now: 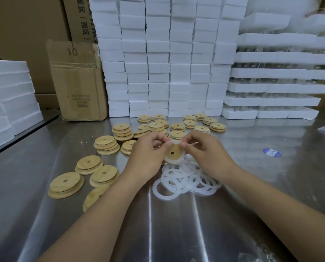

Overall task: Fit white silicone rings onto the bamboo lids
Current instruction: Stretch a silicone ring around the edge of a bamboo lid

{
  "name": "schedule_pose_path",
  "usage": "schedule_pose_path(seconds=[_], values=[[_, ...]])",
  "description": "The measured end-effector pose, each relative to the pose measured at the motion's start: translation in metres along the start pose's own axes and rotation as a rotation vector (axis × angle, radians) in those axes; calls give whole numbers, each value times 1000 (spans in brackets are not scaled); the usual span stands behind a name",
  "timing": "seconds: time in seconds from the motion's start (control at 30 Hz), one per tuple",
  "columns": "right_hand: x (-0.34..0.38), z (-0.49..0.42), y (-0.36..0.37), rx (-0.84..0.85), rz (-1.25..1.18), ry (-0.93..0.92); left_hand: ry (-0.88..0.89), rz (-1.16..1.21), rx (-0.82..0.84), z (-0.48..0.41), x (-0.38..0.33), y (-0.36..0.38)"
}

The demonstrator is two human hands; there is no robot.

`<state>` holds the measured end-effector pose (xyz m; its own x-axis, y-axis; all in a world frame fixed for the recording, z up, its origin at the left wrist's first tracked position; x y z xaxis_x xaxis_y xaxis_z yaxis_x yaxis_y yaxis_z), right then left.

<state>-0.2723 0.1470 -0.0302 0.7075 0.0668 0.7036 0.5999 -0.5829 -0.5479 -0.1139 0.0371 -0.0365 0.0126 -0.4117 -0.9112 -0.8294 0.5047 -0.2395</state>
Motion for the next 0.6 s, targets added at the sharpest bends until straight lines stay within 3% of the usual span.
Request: schedule_pose_path(seconds=[0.6], values=[[2, -5, -9, 84, -15, 71, -191, 210, 76, 1, -6, -9]])
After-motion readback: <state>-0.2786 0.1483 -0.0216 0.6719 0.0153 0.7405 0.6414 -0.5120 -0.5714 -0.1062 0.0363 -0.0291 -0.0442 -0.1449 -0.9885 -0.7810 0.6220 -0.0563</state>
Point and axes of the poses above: each hand's wrist, its own z-axis away from the middle knuckle, its own y-axis out of the palm, x = y × z, the point moved 2 cm from there along -z, towards the middle knuckle, and after that the axes turned 1 degree about z, right-handed, at the moved point
